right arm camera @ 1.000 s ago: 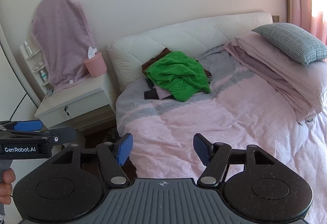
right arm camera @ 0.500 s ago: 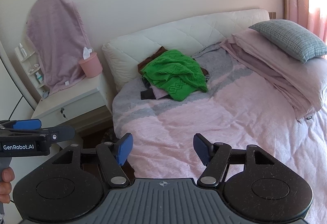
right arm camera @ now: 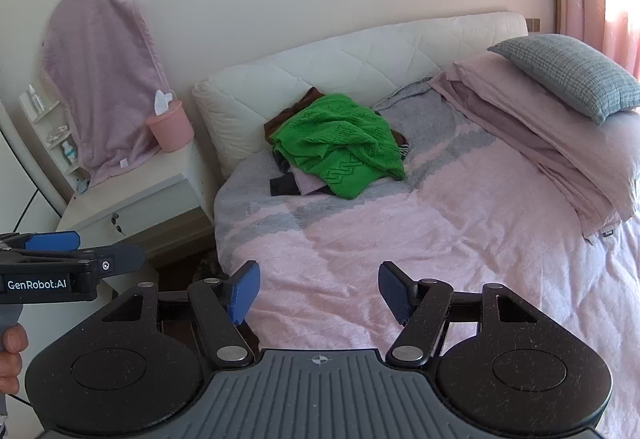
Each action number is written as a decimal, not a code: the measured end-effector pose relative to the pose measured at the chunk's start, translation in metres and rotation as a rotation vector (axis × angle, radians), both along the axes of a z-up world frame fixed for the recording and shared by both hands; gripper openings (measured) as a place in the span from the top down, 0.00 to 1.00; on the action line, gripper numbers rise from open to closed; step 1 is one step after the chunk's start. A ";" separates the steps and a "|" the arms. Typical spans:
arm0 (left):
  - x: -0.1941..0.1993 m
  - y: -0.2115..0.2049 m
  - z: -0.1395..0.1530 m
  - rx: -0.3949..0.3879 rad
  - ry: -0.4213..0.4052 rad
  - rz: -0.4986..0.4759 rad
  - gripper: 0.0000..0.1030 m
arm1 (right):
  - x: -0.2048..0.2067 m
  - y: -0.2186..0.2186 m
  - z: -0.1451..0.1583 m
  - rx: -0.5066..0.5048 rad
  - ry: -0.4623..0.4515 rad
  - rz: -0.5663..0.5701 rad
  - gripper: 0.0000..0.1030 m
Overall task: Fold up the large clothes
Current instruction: 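Move both tools toward the green knit vest on the bed, then grasp the green vest with both grippers and lift it off the pile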
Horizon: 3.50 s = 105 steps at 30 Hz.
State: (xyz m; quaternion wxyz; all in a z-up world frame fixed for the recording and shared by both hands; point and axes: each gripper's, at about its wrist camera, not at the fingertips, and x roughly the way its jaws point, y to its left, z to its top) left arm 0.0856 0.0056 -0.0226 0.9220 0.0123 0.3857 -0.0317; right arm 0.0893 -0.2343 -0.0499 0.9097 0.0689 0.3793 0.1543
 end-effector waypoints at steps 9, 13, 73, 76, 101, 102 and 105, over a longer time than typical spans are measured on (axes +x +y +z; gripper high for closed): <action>0.035 0.007 -0.010 -0.003 0.020 -0.021 0.02 | 0.033 0.010 -0.006 -0.012 0.016 -0.019 0.39; 0.058 0.012 -0.016 -0.004 0.033 -0.036 0.02 | 0.055 0.018 -0.011 -0.016 0.031 -0.037 0.39; 0.629 0.044 -0.262 0.125 0.222 -0.352 0.29 | 0.550 0.068 -0.267 0.495 0.289 -0.512 0.74; 0.631 0.040 -0.267 0.126 0.229 -0.375 0.47 | 0.551 0.070 -0.257 0.460 0.252 -0.482 0.97; 0.363 -0.071 -0.002 -0.238 -0.218 -0.890 0.89 | 0.168 -0.043 0.043 0.402 -0.595 -0.677 0.99; 0.342 -0.081 0.006 -0.267 -0.218 -0.927 0.89 | 0.143 -0.049 0.053 0.378 -0.618 -0.701 0.99; 0.278 -0.116 0.021 -0.354 -0.173 -1.043 0.89 | 0.078 -0.067 0.077 0.287 -0.641 -0.750 0.99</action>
